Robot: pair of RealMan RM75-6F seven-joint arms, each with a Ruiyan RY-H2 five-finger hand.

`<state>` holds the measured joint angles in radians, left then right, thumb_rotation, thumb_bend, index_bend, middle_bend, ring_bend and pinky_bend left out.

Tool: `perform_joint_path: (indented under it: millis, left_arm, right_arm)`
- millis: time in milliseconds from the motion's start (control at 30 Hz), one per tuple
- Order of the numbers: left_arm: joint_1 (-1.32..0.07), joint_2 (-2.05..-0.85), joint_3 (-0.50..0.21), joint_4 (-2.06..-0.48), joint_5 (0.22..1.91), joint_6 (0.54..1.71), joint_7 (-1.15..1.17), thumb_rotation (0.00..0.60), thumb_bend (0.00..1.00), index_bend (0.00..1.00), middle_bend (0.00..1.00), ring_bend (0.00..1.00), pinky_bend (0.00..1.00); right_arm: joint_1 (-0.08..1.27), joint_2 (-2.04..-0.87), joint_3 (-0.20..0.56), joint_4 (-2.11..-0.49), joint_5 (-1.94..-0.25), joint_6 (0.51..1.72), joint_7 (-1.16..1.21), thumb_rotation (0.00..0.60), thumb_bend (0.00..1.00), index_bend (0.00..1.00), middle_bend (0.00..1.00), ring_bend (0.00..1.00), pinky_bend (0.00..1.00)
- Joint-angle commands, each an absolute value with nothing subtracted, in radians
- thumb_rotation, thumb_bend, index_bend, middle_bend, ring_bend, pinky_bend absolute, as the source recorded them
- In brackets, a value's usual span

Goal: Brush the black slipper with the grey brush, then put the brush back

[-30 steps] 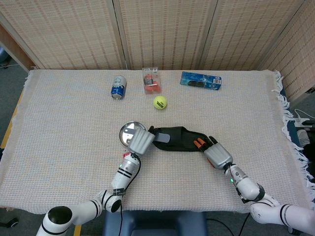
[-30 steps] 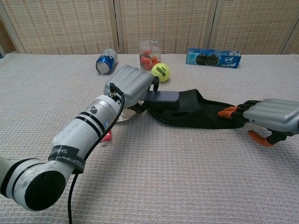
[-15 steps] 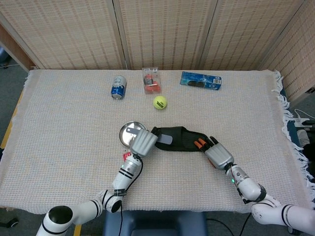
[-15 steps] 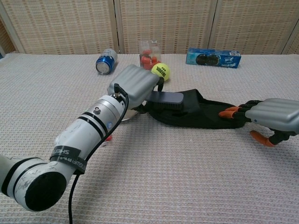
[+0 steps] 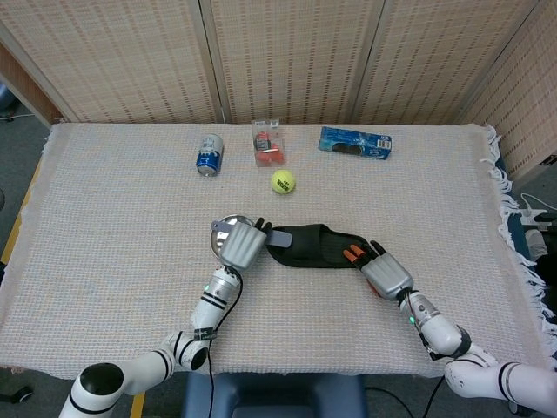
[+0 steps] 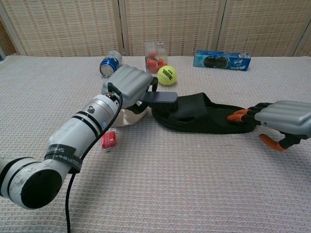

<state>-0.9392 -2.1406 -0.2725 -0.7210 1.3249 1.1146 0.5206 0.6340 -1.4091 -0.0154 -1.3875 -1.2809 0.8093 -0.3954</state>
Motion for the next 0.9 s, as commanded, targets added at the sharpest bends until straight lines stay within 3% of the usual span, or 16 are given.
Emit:
perform_joint_path:
  millis: [33,167,267,467,700,900]
  left_arm:
    - [-0.897,-2.080,-0.235,-0.826,1.345,1.139,0.553,0.600,0.42,0.43,0.46,0.78,1.00]
    - [-0.869,-2.043,-0.226,-0.881,1.328,1.128,0.575,0.600,0.42,0.43,0.46,0.78,1.00]
    - [-0.861,-2.032,-0.225,-0.872,1.319,1.120,0.585,0.600,0.42,0.43,0.46,0.78,1.00]
    - [-0.842,-2.033,-0.216,-0.801,1.298,1.095,0.593,0.600,0.42,0.42,0.45,0.78,1.00]
    - [-0.843,-2.045,-0.218,-0.741,1.294,1.088,0.597,0.600,0.42,0.40,0.41,0.78,1.00]
    - [-0.835,-2.033,-0.219,-0.763,1.277,1.065,0.625,0.600,0.42,0.29,0.26,0.78,1.00]
  right_arm:
    - [0.621,-1.389,-0.007,-1.407,-1.319,0.857,-0.347,0.600,0.63,0.00,0.00,0.00,0.00]
    - [0.599,-1.356,0.028,-1.441,-1.335,0.937,-0.297,0.600,0.32,0.00,0.00,0.00,0.00]
    - [0.584,-1.314,0.046,-1.490,-1.360,0.996,-0.263,0.600,0.24,0.00,0.00,0.00,0.00]
    - [0.543,-1.210,0.070,-1.595,-1.412,1.107,-0.217,0.600,0.24,0.00,0.00,0.00,0.00]
    - [0.533,-1.172,0.068,-1.628,-1.397,1.095,-0.227,0.600,0.23,0.00,0.00,0.00,0.00]
    - [0.534,-1.178,0.068,-1.625,-1.392,1.081,-0.233,0.600,0.23,0.00,0.00,0.00,0.00]
